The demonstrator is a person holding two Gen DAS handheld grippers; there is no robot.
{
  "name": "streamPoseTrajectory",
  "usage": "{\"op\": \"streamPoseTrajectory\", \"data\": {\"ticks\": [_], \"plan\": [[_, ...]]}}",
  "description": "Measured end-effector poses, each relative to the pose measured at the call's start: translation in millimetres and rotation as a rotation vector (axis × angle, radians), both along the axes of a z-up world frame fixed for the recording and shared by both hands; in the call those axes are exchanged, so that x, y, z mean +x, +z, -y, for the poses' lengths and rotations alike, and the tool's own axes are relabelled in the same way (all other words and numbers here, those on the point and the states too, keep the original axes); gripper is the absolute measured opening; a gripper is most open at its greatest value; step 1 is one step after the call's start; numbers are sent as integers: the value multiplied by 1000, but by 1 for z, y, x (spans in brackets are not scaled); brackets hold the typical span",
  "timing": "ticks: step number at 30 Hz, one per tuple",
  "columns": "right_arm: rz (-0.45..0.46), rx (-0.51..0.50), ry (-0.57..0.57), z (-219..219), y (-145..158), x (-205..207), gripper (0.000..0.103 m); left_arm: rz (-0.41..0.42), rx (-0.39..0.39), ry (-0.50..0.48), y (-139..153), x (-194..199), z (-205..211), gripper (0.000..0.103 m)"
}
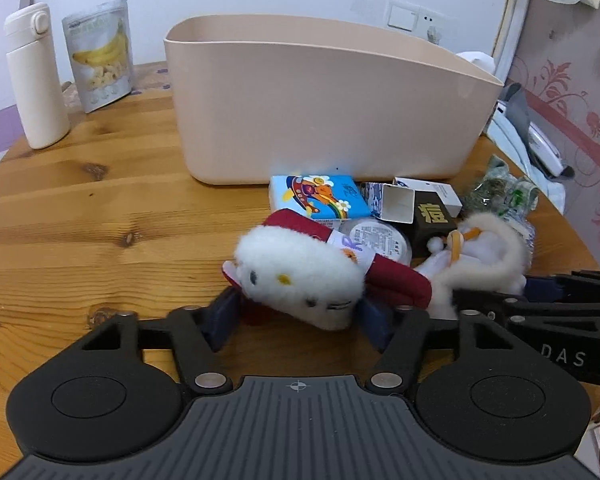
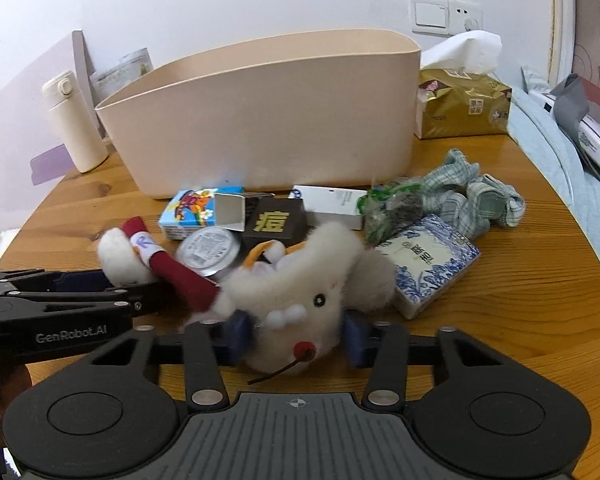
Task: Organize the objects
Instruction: 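Grasp the mouse plush with the right tool while the left tool grasps the Hello Kitty plush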
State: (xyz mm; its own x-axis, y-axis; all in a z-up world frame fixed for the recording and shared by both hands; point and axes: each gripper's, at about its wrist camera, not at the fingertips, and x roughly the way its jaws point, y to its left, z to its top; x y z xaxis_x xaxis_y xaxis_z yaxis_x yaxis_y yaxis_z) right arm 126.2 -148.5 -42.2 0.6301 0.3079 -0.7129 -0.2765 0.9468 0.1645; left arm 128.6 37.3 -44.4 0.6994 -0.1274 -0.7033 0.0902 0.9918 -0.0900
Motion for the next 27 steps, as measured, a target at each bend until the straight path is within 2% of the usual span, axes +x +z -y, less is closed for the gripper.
{"op": "streamPoseTrajectory", "data": {"ticks": [3, 5, 6, 11, 14, 15, 16, 17, 18, 20, 23, 27], "plan": [[9, 2, 6, -2, 1, -4, 28, 14, 3, -8, -1, -3, 0, 53], [11, 2, 6, -2, 2, -7, 25, 34, 14, -9, -2, -4, 0, 39], [12, 0, 6, -2, 3, -8, 25, 46, 24, -13, -3, -3, 1, 27], [10, -3, 0, -1, 5, -14, 24, 43, 15, -16, -3, 1, 1, 27], [3, 4, -4, 2, 4, -14, 24, 56, 40, -23, -4, 2, 3, 39], [3, 2, -3, 2, 5, -14, 24, 62, 62, -26, -6, 3, 3, 51], [4, 0, -2, 1, 5, -15, 24, 64, 93, -20, -7, 5, 4, 74], [5, -2, -1, 1, 5, -15, 24, 69, 126, -12, -9, 7, 4, 84], [5, -4, 0, 0, 5, -15, 24, 82, 145, -19, -11, 8, 3, 89], [4, 0, 2, 1, 5, -14, 25, 99, 131, -41, -15, 12, -2, 91], [0, 11, -1, 2, 4, -12, 25, 81, 77, -76, -15, 22, -11, 92], [1, 21, -6, 2, 3, -11, 25, 96, 60, -144, -16, 31, -10, 92]]}}
